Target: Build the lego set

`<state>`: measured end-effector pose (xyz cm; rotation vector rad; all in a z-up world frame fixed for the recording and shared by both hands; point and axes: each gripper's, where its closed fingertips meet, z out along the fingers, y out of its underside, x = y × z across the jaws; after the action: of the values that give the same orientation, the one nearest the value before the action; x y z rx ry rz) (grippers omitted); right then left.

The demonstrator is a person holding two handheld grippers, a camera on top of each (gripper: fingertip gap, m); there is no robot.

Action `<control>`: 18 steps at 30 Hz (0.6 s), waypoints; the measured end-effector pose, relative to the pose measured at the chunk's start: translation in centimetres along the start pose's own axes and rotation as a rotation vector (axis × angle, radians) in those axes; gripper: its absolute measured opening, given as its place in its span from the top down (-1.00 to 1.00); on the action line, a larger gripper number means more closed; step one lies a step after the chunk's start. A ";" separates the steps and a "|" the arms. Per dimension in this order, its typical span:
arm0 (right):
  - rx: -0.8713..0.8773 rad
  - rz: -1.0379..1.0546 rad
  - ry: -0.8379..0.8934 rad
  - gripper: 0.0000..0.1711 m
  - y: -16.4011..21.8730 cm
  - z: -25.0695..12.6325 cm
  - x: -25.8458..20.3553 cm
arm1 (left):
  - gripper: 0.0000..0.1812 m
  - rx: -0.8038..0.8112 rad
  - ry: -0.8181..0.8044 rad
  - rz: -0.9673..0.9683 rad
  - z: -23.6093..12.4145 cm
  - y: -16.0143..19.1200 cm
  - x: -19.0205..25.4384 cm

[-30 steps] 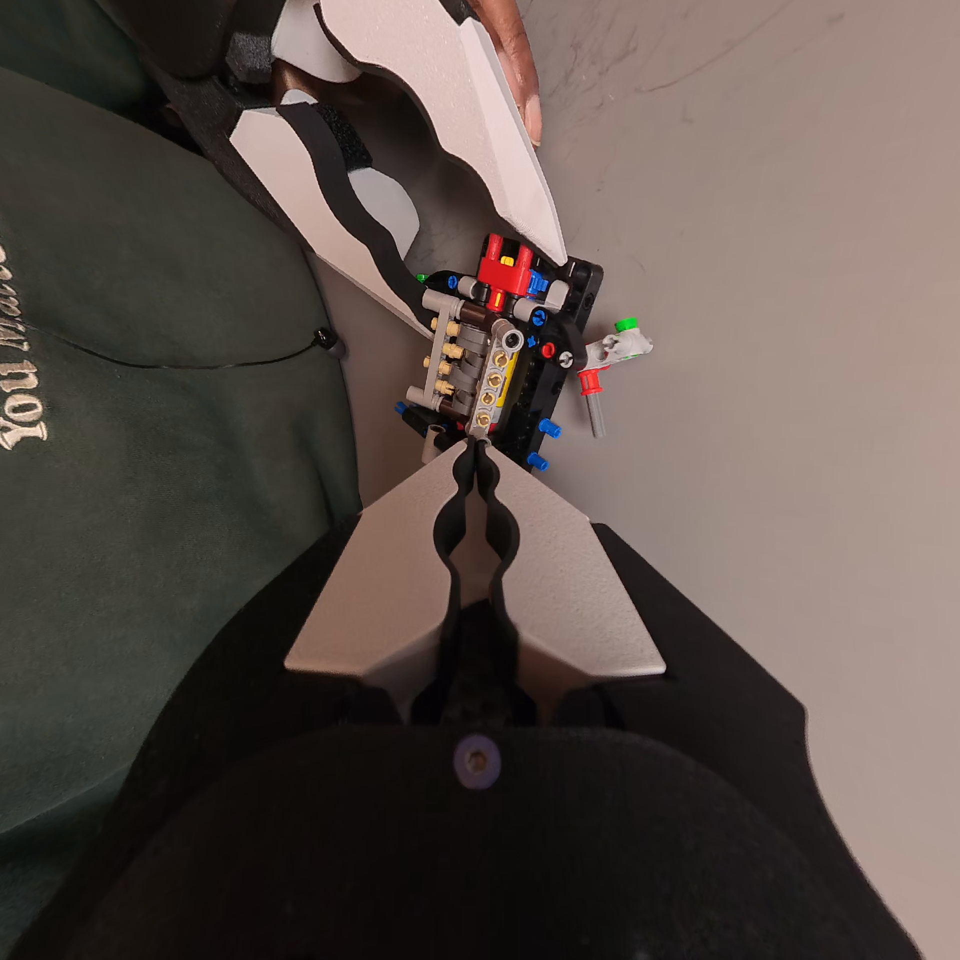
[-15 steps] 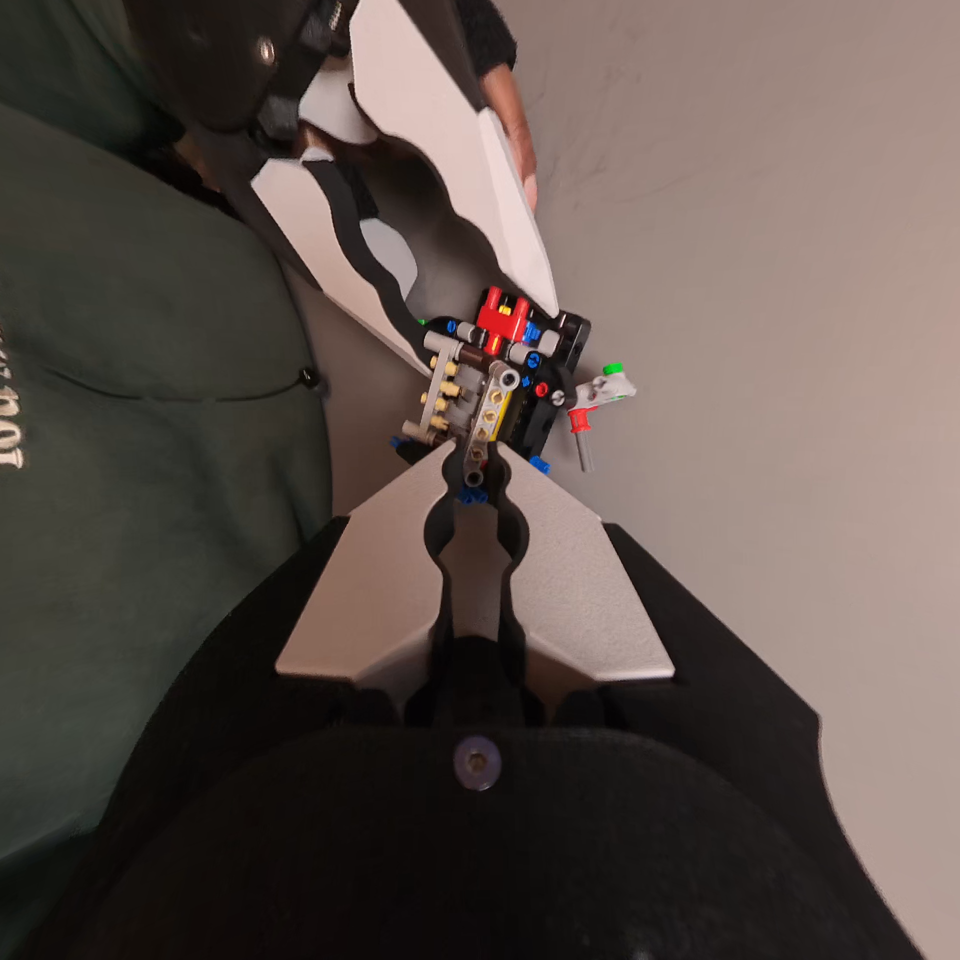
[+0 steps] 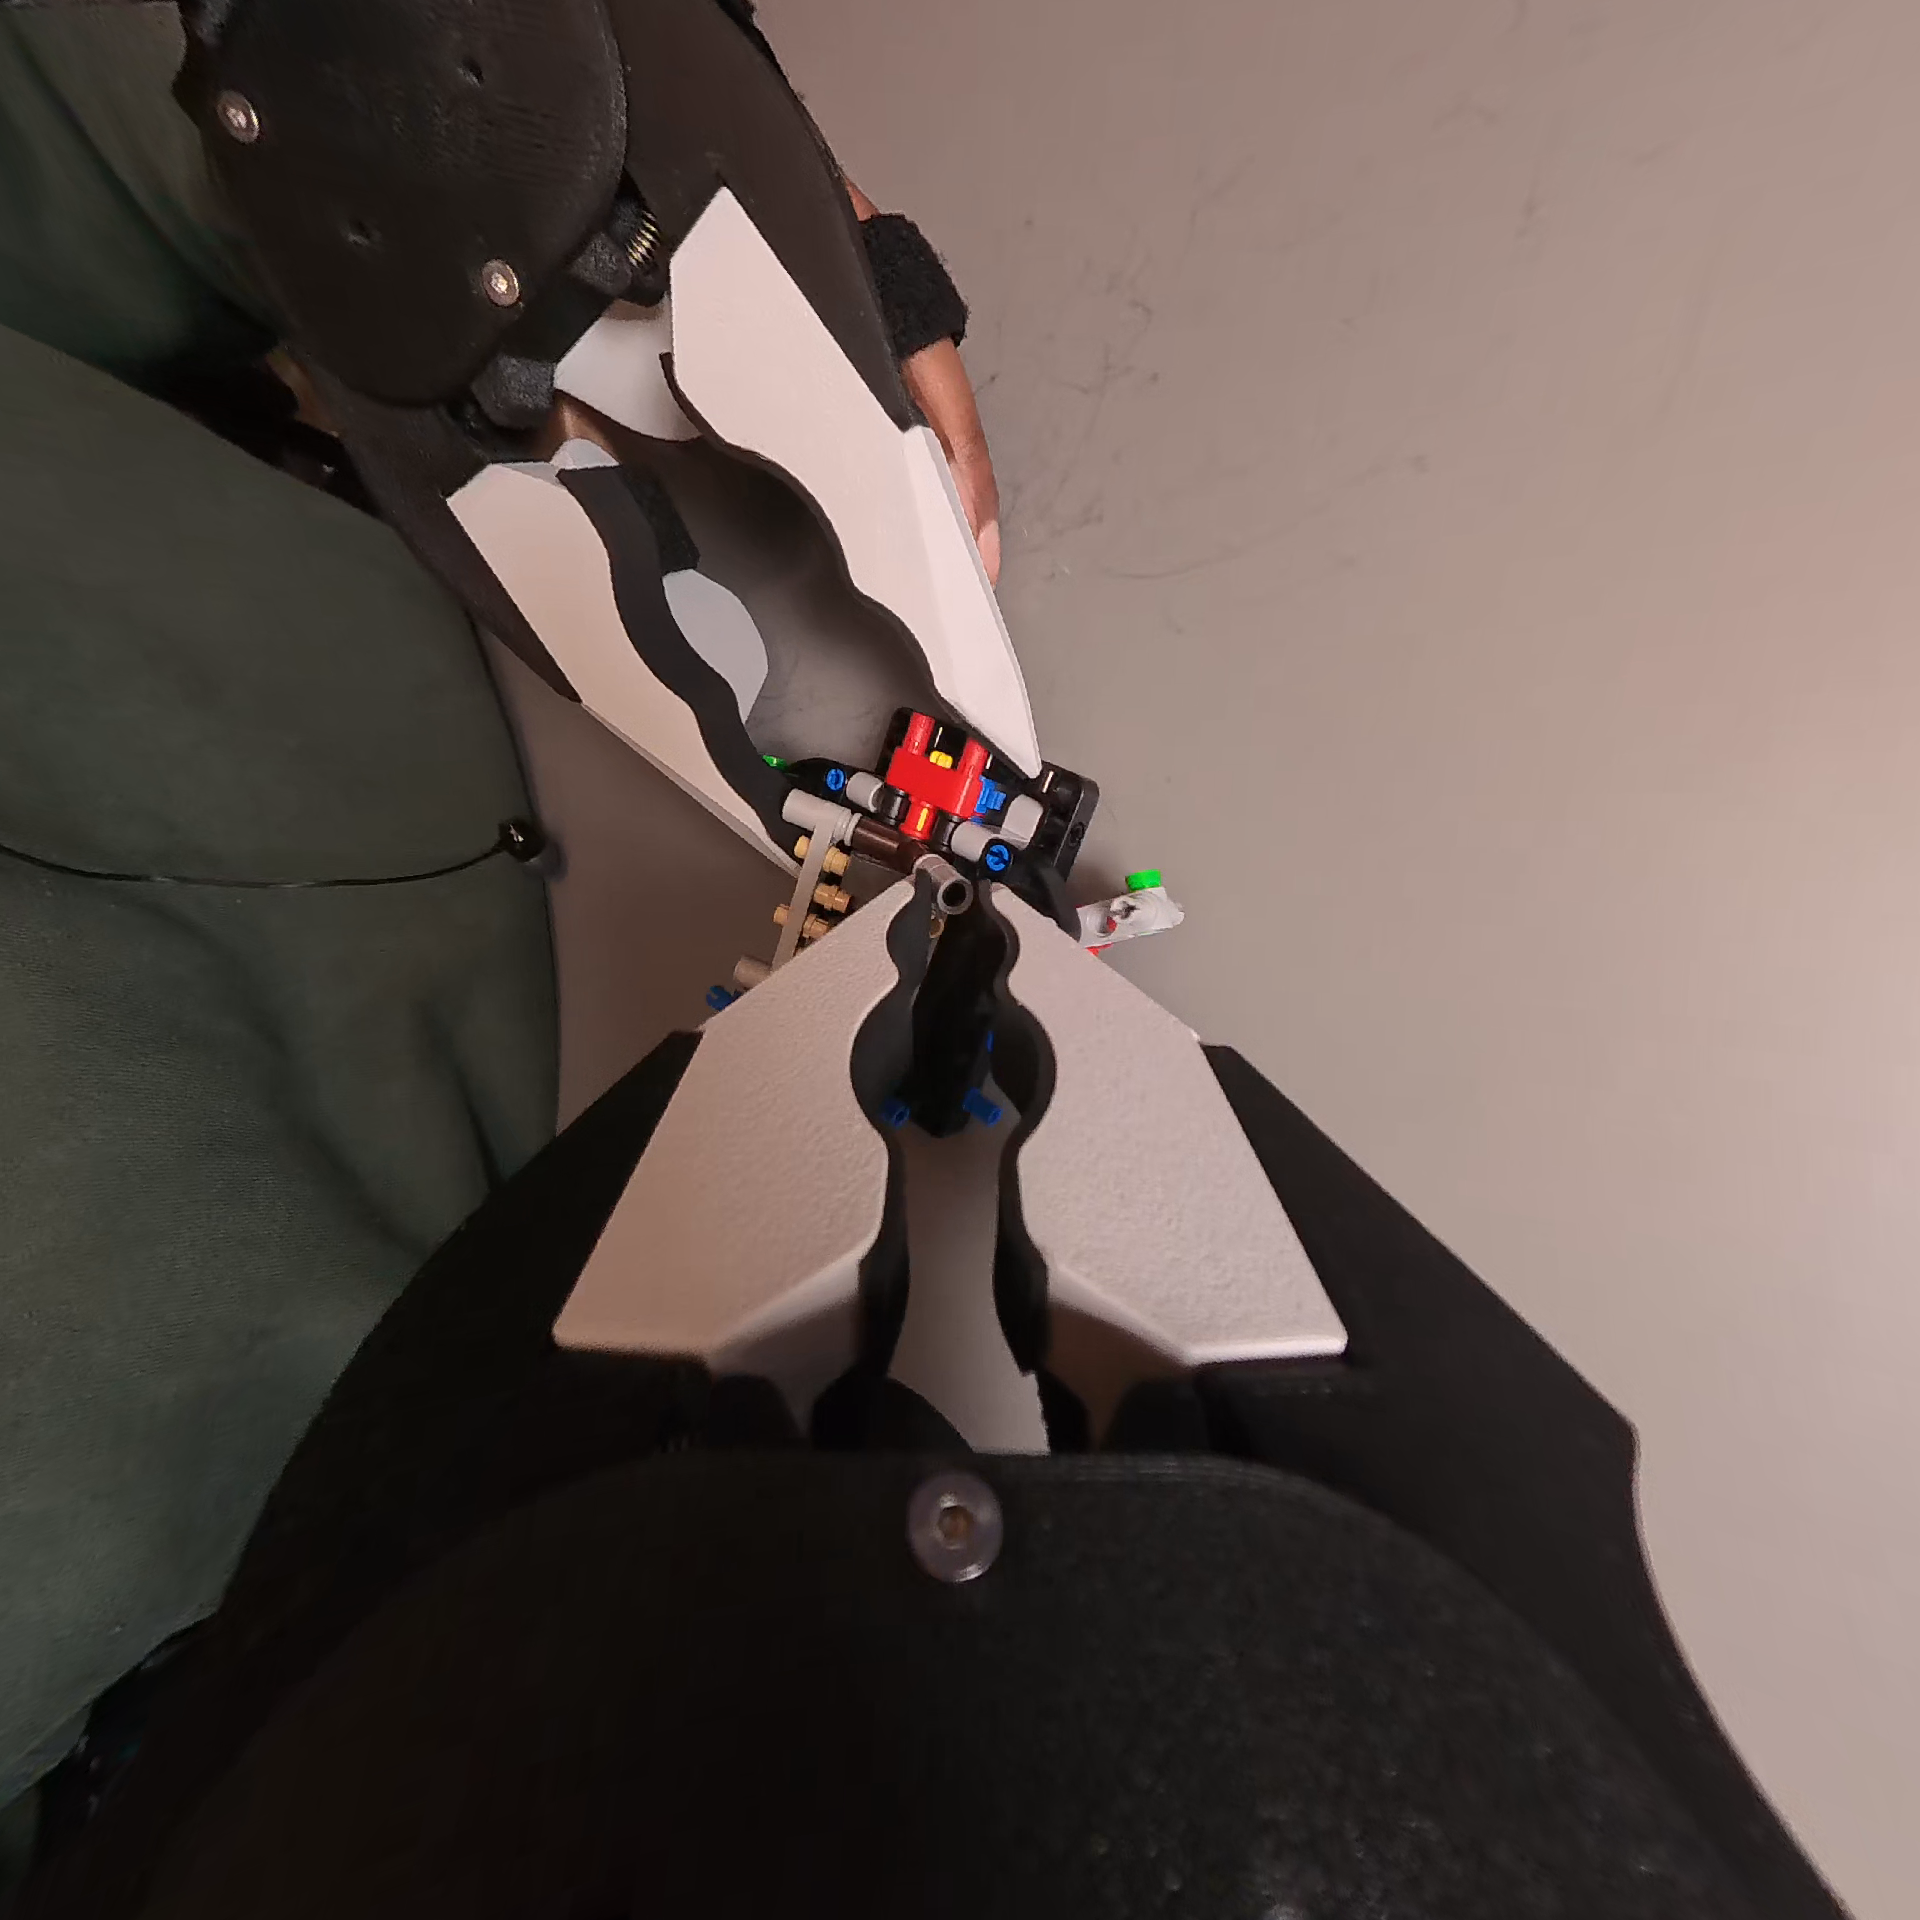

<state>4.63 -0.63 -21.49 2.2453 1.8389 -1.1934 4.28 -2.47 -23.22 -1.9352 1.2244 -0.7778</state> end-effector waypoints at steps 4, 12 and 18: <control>0.001 -0.002 0.005 0.94 -0.2 -0.1 0.0 | 0.44 0.000 -0.002 0.002 0.0 0.0 0.0; -0.050 -0.009 -0.002 0.94 0.0 0.2 -0.1 | 0.44 0.001 0.002 0.003 0.0 0.0 0.1; -0.073 -0.017 0.001 0.94 0.1 0.4 -0.2 | 0.44 -0.001 0.004 0.008 0.0 0.0 0.2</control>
<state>4.45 -0.98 -21.73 2.1974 1.8729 -1.1083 4.35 -2.65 -23.21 -1.9296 1.2345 -0.7780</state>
